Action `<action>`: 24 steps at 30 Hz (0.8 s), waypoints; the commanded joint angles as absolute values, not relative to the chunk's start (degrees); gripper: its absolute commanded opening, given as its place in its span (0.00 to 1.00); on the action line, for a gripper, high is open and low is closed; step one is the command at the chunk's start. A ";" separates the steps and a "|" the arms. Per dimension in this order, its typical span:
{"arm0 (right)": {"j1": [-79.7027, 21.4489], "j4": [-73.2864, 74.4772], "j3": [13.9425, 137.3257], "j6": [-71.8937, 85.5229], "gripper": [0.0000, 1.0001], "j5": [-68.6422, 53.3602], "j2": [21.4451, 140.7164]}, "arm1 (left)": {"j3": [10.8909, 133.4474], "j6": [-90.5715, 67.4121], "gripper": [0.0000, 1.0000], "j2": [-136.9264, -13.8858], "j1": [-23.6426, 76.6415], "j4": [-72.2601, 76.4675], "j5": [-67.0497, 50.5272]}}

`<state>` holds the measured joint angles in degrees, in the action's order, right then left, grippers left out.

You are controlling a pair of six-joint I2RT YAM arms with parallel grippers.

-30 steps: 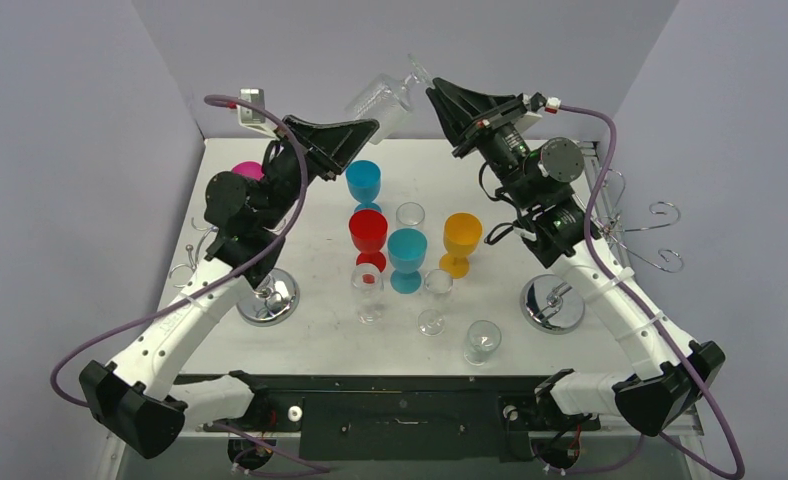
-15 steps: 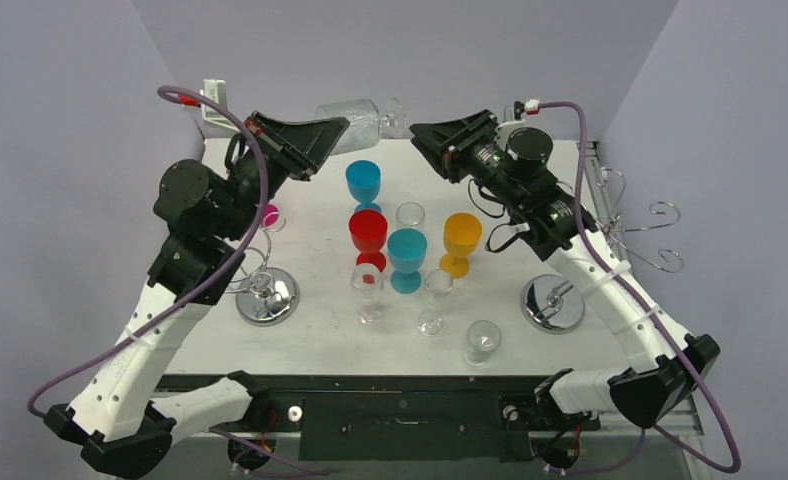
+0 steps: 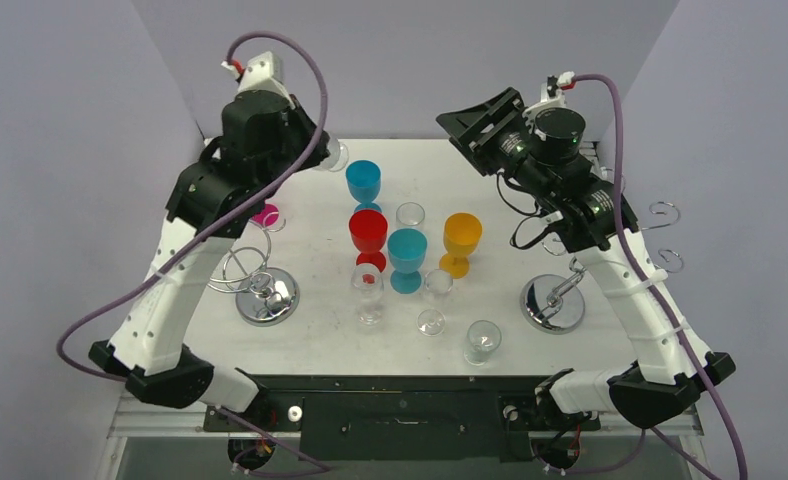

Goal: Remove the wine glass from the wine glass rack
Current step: Place the wine glass at the center of the board.

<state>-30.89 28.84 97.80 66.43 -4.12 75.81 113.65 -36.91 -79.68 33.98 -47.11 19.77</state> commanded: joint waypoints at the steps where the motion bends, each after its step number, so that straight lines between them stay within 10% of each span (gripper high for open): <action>1: -30.09 35.87 100.61 58.52 0.50 -2.08 76.17 | 121.35 -30.56 0.00 -85.83 36.17 -62.42 27.59; 24: -27.00 39.31 96.68 52.44 0.53 -2.89 70.09 | 104.09 -30.05 0.00 -101.24 31.68 -51.62 27.24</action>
<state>-27.59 39.97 97.30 54.35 -3.40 72.58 104.29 -30.72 -99.26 33.91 -59.66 28.49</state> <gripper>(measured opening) 0.526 0.032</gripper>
